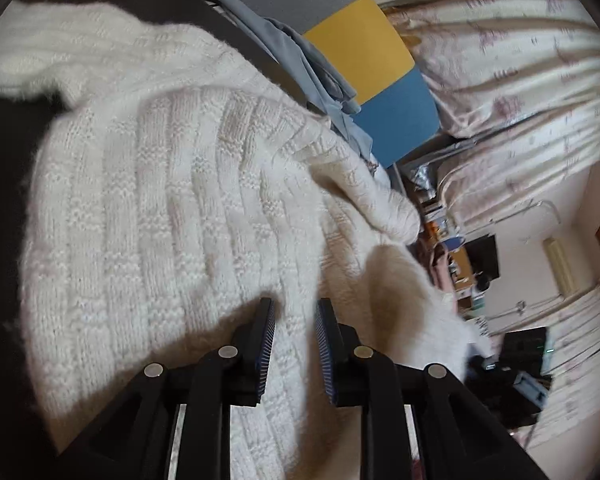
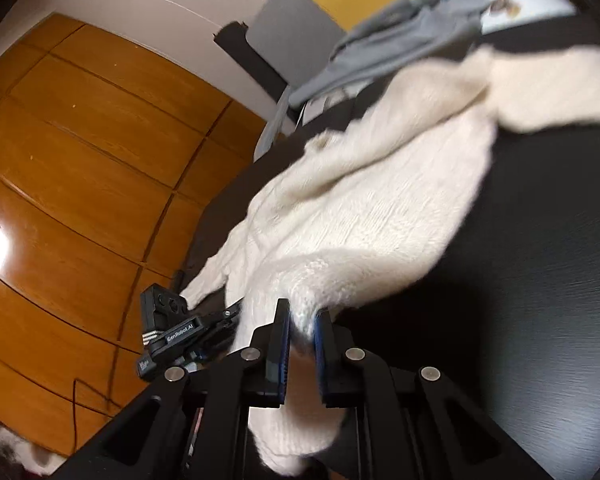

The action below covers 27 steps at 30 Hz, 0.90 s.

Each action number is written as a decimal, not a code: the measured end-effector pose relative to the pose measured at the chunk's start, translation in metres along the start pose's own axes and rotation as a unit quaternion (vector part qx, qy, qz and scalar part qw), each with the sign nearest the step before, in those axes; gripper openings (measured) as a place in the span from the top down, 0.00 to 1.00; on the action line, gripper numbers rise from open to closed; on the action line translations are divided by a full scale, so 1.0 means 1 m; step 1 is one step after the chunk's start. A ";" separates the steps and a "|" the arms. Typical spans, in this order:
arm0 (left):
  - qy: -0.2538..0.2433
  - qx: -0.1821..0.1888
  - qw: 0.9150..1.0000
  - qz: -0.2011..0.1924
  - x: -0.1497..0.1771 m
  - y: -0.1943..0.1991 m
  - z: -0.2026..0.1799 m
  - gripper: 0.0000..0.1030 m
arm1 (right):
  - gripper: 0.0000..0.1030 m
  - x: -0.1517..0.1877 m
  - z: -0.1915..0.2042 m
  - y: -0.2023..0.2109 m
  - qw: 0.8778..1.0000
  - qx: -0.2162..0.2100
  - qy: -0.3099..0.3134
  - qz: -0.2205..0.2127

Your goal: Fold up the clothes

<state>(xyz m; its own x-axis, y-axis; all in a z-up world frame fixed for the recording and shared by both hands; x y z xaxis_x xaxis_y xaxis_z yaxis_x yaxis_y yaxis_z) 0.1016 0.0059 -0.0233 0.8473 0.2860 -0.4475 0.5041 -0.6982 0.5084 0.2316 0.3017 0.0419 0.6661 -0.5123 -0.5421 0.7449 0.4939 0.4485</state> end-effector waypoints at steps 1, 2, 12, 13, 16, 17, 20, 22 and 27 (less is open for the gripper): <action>-0.014 -0.006 1.000 -0.001 0.002 0.001 -0.002 0.80 | 0.89 0.000 0.002 0.007 1.000 0.012 0.012 -0.005; -0.032 -0.014 0.999 -0.001 0.005 0.002 -0.005 0.80 | 0.89 -0.002 0.003 0.015 0.999 0.028 0.024 -0.008; -0.143 -0.051 0.988 0.002 0.021 0.007 -0.022 0.80 | 0.91 0.021 -0.086 0.055 0.974 0.209 0.064 0.064; -0.140 -0.054 0.989 0.006 0.019 0.008 -0.022 0.80 | 0.91 0.022 -0.089 0.054 0.974 0.208 0.064 0.068; -0.130 -0.064 0.989 0.017 0.014 0.012 -0.024 0.80 | 0.88 0.014 -0.091 0.055 0.974 0.206 0.071 0.060; -0.133 -0.065 0.989 0.017 0.012 0.012 -0.026 0.80 | 0.87 0.008 -0.088 0.057 0.975 0.204 0.077 0.049; -0.158 -0.070 0.985 0.006 -0.002 0.014 -0.037 0.80 | 0.56 -0.017 -0.078 0.066 0.973 0.208 0.098 0.006; -0.171 -0.074 0.983 -0.005 -0.017 0.016 -0.040 0.80 | 0.46 -0.037 -0.074 0.066 0.970 0.215 0.108 -0.017; -0.181 -0.134 0.973 -0.037 -0.073 0.008 -0.029 0.80 | 0.63 -0.098 -0.077 0.033 0.949 0.270 0.156 -0.037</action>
<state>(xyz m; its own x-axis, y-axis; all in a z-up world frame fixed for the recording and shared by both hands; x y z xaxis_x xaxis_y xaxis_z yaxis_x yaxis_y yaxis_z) 0.0489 -0.0013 0.0345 0.7164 0.0446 -0.6963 0.6288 -0.4738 0.6166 0.1881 0.4221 0.0549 0.6310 -0.2559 -0.7324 0.7558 -0.0104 0.6547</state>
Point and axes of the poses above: each gripper's, at about its wrist camera, not at the fingertips, and y roughly against the way its jaws point, z to its left, x to its underside, the point moved 3 cm from there along -y, roughly the way its jaws point, and after that the axes turned 10 degrees about -z, right-handed, at the moved point
